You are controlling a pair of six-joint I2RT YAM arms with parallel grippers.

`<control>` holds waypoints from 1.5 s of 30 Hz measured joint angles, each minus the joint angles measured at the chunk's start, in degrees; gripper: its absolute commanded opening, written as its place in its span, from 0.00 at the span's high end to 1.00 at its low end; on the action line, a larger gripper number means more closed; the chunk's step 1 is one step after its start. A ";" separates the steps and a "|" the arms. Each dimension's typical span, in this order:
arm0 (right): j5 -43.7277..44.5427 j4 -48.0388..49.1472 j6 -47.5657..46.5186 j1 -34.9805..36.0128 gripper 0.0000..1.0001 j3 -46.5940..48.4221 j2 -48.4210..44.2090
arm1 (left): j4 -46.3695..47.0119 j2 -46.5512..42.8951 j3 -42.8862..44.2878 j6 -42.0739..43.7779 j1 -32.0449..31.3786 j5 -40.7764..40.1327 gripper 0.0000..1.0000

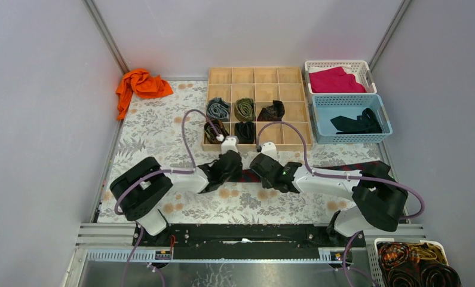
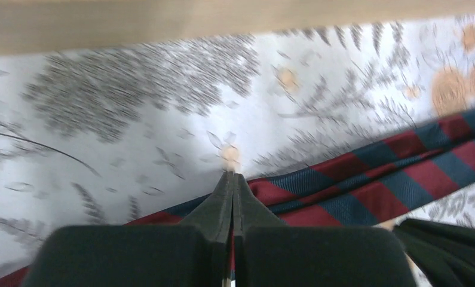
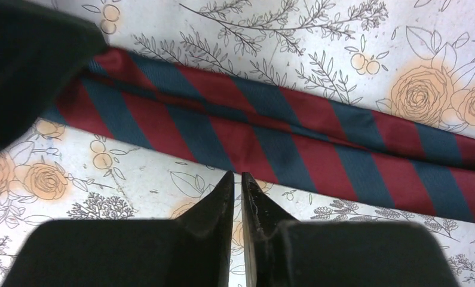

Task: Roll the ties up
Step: Roll the tie at the center of the board.

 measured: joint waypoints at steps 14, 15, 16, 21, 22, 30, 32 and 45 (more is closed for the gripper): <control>2.86 -2.21 3.69 -1.51 0.84 -7.15 -3.56 | -7.91 6.36 8.74 -6.69 -12.52 -8.85 1.00; 2.91 -3.26 3.67 -1.49 0.84 -7.74 -4.57 | -8.02 6.49 9.03 -7.06 -13.16 -8.85 1.00; 2.91 -3.80 3.67 -1.44 0.84 -8.02 -5.18 | -8.07 6.47 9.14 -7.34 -13.60 -8.81 1.00; 1.51 -9.64 3.67 -1.22 0.87 -9.44 -9.55 | -9.51 5.46 8.90 -8.98 -16.72 -8.26 1.00; 0.85 -9.64 3.89 -1.22 0.89 -9.44 -10.49 | -10.40 5.03 8.83 -9.35 -17.99 -8.92 1.00; -2.19 -5.88 9.77 2.27 1.00 -13.46 -16.11 | -20.98 3.96 12.11 -8.98 -21.40 -11.87 1.00; -2.58 -5.77 11.65 2.97 1.00 -14.78 -16.63 | -22.38 5.01 13.46 -8.02 -21.29 -12.79 1.00; 0.96 -15.02 26.01 17.92 1.00 -16.87 -21.35 | -17.88 12.11 19.69 -2.45 -19.98 -15.13 1.00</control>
